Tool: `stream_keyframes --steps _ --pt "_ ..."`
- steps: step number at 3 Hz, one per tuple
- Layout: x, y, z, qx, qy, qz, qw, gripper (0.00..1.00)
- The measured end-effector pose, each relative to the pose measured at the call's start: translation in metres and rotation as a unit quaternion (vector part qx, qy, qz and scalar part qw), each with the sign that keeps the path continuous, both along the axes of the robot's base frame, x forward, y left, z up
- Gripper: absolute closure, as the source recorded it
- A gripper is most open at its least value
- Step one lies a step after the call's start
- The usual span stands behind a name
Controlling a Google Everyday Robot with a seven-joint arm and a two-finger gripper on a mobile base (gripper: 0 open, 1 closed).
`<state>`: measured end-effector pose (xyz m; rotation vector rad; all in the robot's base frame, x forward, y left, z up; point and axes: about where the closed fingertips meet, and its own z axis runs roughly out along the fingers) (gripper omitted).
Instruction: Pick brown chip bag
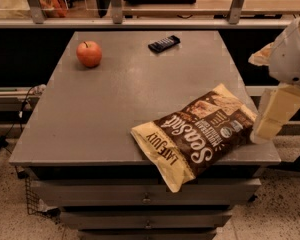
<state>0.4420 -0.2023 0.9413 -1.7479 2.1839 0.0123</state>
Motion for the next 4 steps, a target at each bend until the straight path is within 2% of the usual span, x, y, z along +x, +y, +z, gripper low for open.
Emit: stream_keyframes --steps 2,3,4 --pt "0.003 0.028 -0.067 0.061 0.036 0.051 0.9962 0.0" --pt "0.007 0.037 -0.081 0.081 0.037 0.056 0.9944 0.16" --pt "0.011 0.038 -0.085 0.091 0.035 0.054 0.9938 0.39"
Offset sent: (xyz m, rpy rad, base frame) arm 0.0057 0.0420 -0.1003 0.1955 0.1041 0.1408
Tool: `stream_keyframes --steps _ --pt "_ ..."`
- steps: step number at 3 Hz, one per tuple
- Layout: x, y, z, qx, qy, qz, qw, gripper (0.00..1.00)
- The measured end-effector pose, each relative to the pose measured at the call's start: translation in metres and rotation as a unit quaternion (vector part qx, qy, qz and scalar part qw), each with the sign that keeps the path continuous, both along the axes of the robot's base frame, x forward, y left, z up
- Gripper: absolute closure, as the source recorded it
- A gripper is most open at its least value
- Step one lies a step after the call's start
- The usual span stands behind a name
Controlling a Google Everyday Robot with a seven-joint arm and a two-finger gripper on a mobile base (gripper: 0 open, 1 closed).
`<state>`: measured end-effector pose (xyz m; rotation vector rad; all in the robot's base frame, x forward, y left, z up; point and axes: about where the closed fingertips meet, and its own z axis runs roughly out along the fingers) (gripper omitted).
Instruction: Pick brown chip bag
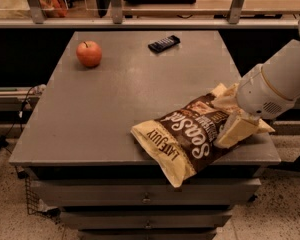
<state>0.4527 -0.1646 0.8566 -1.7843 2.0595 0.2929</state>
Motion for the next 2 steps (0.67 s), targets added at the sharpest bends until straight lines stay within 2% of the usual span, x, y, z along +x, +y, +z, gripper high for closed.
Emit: stream_keyframes --steps 1,2 --pt "0.008 -0.002 0.013 0.007 -0.013 -0.006 0.9999 0.62" --pt "0.022 -0.002 0.041 0.026 -0.03 -0.026 0.9989 0.86"
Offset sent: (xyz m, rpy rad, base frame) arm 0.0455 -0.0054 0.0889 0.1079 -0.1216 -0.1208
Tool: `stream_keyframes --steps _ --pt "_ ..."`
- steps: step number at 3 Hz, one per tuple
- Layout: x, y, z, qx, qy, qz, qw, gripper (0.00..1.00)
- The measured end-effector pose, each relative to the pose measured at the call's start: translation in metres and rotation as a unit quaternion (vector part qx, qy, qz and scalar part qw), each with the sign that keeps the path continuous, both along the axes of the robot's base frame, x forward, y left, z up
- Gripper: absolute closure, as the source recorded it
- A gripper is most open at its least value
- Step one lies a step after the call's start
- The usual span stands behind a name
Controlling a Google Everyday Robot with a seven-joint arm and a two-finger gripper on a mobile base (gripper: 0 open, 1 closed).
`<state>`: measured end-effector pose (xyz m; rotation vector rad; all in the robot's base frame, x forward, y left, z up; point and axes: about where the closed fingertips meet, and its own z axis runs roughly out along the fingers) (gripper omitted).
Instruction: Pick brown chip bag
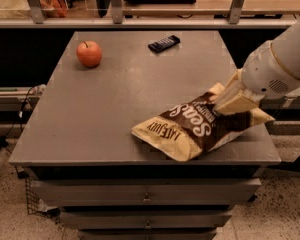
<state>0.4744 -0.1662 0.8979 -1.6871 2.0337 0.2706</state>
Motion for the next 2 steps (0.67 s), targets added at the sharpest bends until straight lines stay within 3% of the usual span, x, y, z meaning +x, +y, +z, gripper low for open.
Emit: stream_keyframes --steps 1,2 --pt "0.025 0.001 0.047 0.064 -0.018 -0.04 0.997 1.0" --pt "0.055 0.0 0.101 0.156 -0.038 -0.085 0.9833 1.0"
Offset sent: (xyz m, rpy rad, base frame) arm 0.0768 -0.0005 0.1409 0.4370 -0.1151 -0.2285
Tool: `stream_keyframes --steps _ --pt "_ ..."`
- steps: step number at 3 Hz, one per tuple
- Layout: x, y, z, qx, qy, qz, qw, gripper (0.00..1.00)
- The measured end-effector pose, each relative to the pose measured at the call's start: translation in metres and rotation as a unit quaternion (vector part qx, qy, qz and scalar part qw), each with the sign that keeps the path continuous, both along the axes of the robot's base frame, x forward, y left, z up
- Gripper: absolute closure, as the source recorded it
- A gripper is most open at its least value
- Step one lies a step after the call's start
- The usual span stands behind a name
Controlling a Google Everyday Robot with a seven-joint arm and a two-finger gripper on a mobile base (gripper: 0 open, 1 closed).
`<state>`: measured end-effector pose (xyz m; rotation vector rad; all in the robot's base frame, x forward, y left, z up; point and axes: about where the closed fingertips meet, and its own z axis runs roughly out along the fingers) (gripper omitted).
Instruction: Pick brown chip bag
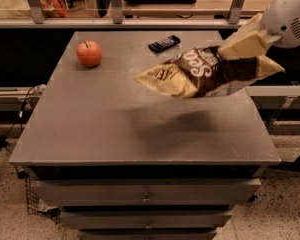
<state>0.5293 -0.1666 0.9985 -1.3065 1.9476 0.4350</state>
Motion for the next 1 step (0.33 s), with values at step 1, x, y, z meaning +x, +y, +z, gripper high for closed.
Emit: stream_keyframes --steps 1 --pt "0.0167 -0.0065 0.038 0.066 -0.013 -0.026 0.9974 1.0"
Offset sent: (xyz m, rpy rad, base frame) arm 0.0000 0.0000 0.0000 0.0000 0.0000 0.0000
